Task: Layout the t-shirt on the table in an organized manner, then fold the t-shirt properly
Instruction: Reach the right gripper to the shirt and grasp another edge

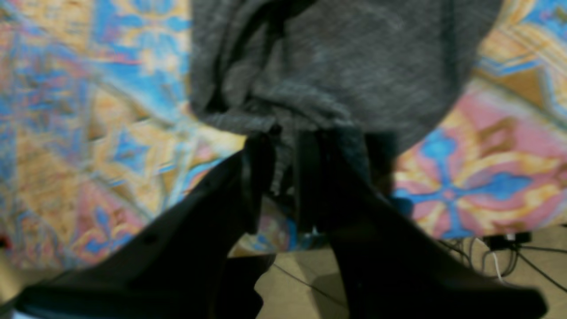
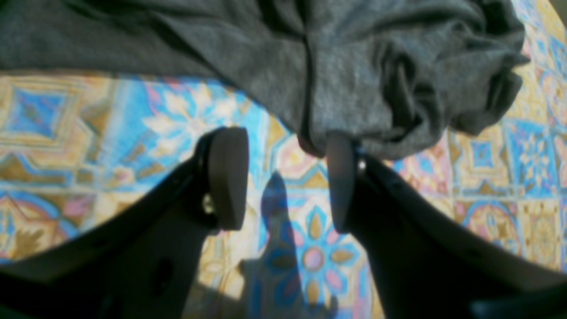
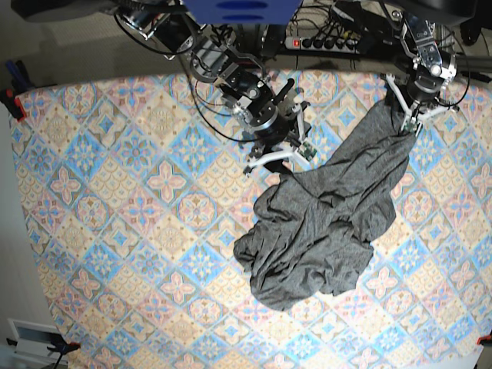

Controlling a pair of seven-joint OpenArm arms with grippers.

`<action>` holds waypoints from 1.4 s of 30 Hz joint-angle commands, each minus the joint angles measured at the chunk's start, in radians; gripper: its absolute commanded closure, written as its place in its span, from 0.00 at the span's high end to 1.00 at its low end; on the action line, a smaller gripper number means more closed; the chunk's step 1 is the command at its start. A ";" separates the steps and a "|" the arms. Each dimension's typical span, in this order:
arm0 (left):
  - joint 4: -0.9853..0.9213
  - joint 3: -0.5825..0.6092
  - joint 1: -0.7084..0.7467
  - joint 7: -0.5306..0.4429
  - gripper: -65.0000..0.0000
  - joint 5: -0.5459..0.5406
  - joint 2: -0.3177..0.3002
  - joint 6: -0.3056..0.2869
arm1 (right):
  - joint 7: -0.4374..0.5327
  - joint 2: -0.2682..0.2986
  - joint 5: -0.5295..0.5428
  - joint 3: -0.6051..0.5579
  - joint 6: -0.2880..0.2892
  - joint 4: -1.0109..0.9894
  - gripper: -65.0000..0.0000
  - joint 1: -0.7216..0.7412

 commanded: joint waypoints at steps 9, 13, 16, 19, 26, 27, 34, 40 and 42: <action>0.016 -0.004 0.007 -0.006 0.16 0.117 0.001 0.003 | 0.144 -0.016 -0.006 -0.021 -0.010 -0.245 0.42 0.147; 0.016 -0.004 0.007 -0.006 0.16 0.135 0.004 0.003 | 0.169 -0.034 -0.006 -0.023 -0.010 -0.300 0.42 0.147; 0.016 -0.004 0.006 -0.006 0.16 0.135 0.004 0.003 | 0.181 -0.044 -0.006 -0.024 -0.010 -0.308 0.42 0.147; 0.016 -0.004 0.003 -0.006 0.16 0.135 0.005 0.003 | 0.189 -0.073 -0.006 -0.024 -0.010 -0.309 0.42 0.145; 0.016 -0.004 0.001 -0.006 0.16 0.135 0.005 0.003 | 0.189 -0.103 -0.006 -0.024 -0.010 -0.311 0.42 0.176; 0.016 -0.004 0.001 -0.006 0.16 0.135 0.005 0.003 | 0.189 -0.103 -0.006 -0.024 -0.010 -0.311 0.40 0.185; 0.016 -0.004 0.001 -0.006 0.16 0.132 0.005 0.003 | 0.189 -0.100 -0.006 -0.018 -0.010 -0.311 0.32 0.197; 0.016 -0.004 0.001 -0.006 0.16 0.135 0.005 0.003 | 0.187 -0.100 -0.006 -0.023 -0.010 -0.320 0.32 0.221; 0.016 -0.004 0.001 -0.006 0.16 0.135 0.005 0.003 | 0.189 -0.100 -0.006 -0.020 -0.010 -0.357 0.32 0.221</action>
